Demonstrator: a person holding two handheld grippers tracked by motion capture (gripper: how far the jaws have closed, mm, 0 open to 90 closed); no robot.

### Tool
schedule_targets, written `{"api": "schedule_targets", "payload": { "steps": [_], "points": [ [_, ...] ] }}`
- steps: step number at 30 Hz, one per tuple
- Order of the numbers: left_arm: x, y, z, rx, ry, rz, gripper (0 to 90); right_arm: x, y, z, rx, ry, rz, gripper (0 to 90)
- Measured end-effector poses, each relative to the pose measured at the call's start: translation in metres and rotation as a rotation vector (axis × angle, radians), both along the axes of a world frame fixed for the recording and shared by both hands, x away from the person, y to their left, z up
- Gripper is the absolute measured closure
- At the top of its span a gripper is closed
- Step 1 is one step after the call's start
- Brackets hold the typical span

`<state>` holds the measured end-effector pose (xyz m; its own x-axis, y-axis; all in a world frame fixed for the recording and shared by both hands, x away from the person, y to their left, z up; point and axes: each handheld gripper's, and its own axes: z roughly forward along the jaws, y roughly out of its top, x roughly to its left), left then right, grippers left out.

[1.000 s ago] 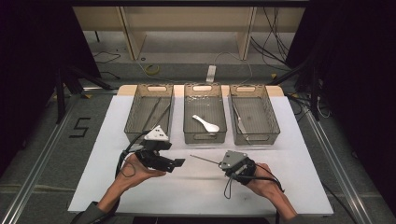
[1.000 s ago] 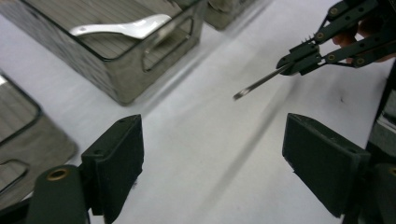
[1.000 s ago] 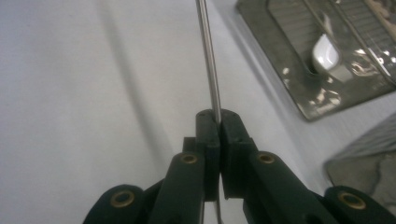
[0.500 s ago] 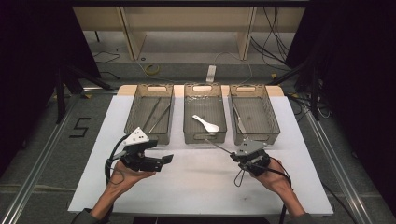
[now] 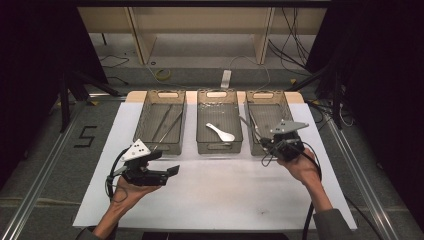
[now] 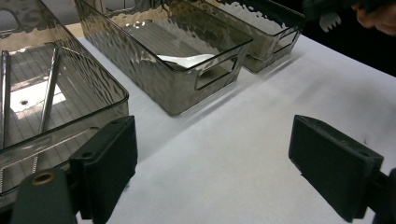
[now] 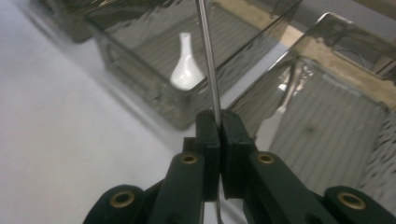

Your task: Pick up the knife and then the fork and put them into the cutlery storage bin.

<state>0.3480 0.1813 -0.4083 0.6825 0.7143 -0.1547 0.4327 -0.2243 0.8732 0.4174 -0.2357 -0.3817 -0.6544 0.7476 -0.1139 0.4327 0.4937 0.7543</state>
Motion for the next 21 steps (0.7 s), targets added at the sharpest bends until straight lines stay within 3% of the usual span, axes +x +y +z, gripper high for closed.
{"api": "schedule_targets", "payload": {
  "steps": [9,13,21],
  "points": [
    [-0.003,0.000,-0.001,-0.014,-0.011,-0.006,14.6,0.050,-0.009,0.009,0.038,0.047,-0.128,88.2],
    [-0.004,-0.001,0.000,-0.007,-0.021,-0.003,14.6,0.068,-0.013,0.001,0.055,0.076,-0.192,88.2],
    [-0.005,-0.002,0.001,-0.016,-0.034,0.000,14.6,0.087,-0.013,-0.022,0.015,0.145,-0.293,88.1]
  ]
}}
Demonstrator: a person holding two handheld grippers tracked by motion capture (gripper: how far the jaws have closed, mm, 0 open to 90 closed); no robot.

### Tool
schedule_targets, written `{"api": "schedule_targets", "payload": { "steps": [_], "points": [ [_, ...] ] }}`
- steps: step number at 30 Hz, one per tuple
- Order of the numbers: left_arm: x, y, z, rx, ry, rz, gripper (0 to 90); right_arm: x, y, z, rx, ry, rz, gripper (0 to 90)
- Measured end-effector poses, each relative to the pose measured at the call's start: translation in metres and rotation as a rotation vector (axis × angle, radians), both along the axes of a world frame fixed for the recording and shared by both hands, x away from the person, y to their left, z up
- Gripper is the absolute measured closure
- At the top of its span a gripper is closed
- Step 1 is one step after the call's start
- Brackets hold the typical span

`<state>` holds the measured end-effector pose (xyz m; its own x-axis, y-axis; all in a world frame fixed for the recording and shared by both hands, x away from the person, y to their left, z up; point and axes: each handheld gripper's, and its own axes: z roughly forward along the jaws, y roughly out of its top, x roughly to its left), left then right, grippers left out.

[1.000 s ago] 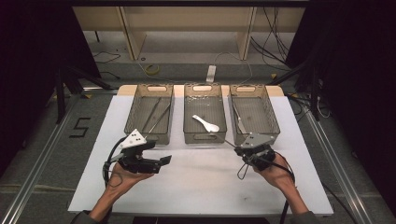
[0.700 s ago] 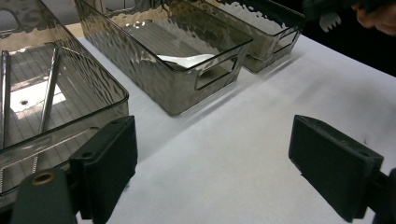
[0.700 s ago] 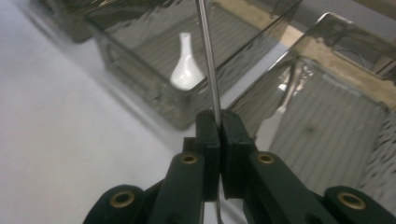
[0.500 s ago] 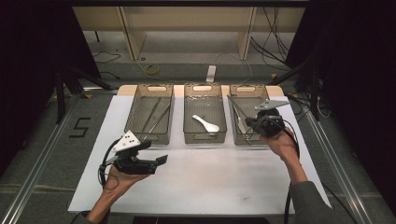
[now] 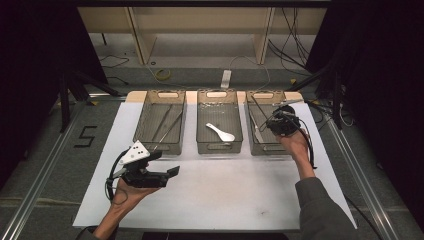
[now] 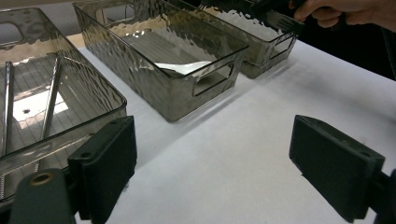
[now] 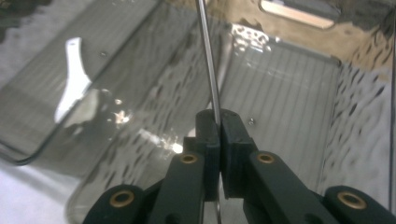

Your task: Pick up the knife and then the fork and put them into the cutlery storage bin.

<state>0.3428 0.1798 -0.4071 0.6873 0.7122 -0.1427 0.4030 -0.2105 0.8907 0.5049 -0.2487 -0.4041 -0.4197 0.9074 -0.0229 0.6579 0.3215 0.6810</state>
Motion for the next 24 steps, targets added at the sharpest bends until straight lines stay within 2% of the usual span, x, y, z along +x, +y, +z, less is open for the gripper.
{"api": "schedule_targets", "payload": {
  "steps": [9,12,15,17,20,22,24],
  "points": [
    [-0.001,-0.001,0.001,0.000,-0.001,-0.003,14.6,0.016,-0.001,-0.018,-0.016,0.090,-0.079,87.7],
    [0.000,-0.001,0.000,0.001,0.005,-0.003,14.6,0.019,-0.001,-0.021,-0.014,0.104,-0.097,86.6],
    [0.000,-0.001,0.000,0.006,0.004,-0.008,14.6,0.020,-0.002,-0.019,-0.004,0.108,-0.106,73.7],
    [-0.001,-0.001,0.001,0.001,0.004,-0.007,14.6,0.020,-0.004,-0.017,0.028,0.103,-0.108,66.0],
    [0.000,-0.001,0.000,-0.001,0.007,-0.006,14.6,0.016,-0.005,-0.013,0.042,0.095,-0.087,61.4],
    [0.000,-0.001,0.000,-0.002,0.009,-0.006,14.6,0.012,-0.005,-0.010,0.048,0.088,-0.071,54.8],
    [0.000,-0.001,0.000,-0.006,0.009,-0.006,14.6,0.007,-0.004,-0.006,0.068,0.066,-0.057,50.9]
  ]
}}
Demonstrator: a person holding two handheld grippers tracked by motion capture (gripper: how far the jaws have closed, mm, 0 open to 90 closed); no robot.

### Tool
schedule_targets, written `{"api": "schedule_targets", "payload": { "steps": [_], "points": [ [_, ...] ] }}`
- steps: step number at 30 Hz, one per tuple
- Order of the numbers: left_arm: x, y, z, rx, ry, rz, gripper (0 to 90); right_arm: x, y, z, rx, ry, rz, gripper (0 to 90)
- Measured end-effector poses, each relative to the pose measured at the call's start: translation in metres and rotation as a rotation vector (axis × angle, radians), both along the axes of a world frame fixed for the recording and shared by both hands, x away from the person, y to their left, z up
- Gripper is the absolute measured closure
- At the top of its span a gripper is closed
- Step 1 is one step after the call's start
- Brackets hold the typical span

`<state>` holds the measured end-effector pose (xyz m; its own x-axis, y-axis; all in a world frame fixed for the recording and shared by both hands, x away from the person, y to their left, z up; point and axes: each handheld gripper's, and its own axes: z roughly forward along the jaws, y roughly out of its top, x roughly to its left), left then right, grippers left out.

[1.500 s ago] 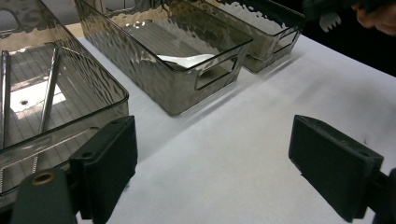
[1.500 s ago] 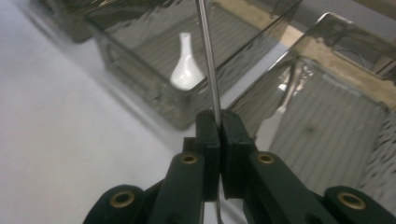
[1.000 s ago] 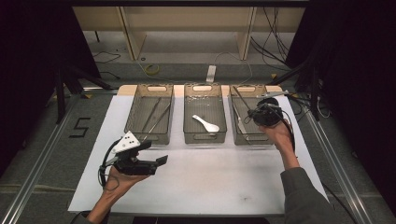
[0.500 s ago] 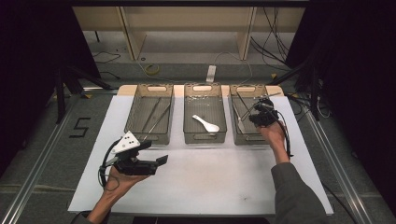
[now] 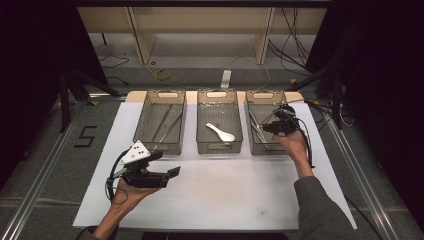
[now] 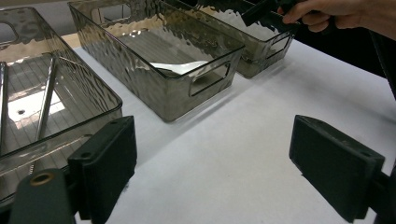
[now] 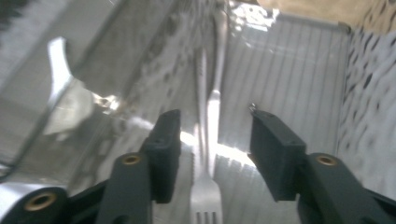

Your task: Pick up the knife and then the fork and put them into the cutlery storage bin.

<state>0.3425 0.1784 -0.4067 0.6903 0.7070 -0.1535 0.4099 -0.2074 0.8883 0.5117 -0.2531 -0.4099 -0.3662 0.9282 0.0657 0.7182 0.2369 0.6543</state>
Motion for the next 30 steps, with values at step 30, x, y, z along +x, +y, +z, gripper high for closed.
{"api": "schedule_targets", "payload": {
  "steps": [30],
  "points": [
    [-0.002,0.000,-0.001,-0.051,0.028,-0.021,14.6,-0.161,0.010,0.007,0.362,-0.272,0.310,27.6]
  ]
}}
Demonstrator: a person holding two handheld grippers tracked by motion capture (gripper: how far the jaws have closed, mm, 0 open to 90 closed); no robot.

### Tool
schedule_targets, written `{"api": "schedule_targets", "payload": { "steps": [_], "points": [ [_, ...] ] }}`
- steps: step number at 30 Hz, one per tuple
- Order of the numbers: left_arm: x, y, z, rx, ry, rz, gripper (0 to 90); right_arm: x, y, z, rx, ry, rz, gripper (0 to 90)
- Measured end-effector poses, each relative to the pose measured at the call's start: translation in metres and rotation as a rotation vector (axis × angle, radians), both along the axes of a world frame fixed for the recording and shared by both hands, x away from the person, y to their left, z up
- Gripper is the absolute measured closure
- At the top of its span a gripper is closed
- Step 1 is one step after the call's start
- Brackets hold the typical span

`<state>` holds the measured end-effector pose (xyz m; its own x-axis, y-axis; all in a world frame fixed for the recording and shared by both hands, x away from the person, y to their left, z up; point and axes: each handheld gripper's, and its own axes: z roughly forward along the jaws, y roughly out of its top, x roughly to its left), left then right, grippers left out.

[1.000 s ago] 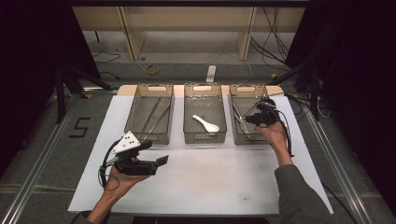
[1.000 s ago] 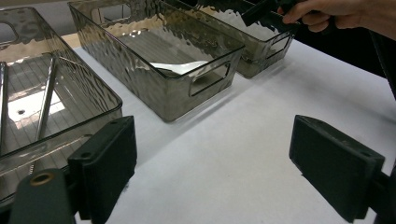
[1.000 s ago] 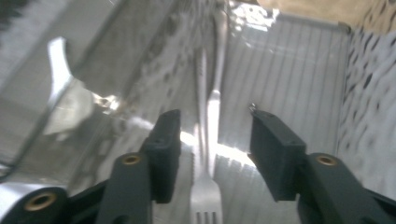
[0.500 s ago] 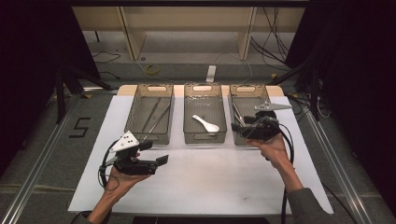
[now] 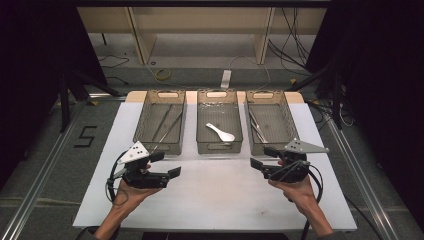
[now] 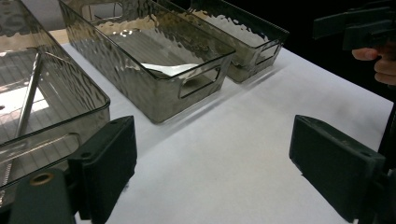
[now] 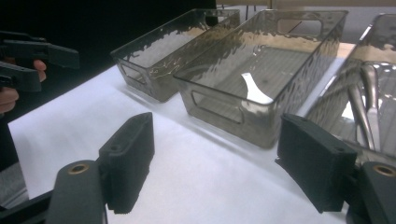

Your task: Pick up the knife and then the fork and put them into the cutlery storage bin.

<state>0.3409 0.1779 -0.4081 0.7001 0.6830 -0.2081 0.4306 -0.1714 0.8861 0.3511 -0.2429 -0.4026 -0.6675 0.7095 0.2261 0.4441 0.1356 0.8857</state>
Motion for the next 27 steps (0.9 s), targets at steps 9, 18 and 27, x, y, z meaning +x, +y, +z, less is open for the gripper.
{"api": "schedule_targets", "payload": {
  "steps": [9,18,27],
  "points": [
    [0.000,0.005,-0.001,-0.045,0.011,-0.010,14.6,-0.029,-0.014,-0.015,0.026,-0.030,-0.021,24.6],
    [-0.001,0.004,-0.002,-0.039,0.006,-0.021,14.6,-0.039,-0.008,-0.025,-0.008,-0.035,-0.002,22.6],
    [-0.002,0.003,-0.002,-0.035,0.009,-0.033,14.6,-0.040,-0.006,-0.026,-0.015,-0.037,-0.009,22.4]
  ]
}}
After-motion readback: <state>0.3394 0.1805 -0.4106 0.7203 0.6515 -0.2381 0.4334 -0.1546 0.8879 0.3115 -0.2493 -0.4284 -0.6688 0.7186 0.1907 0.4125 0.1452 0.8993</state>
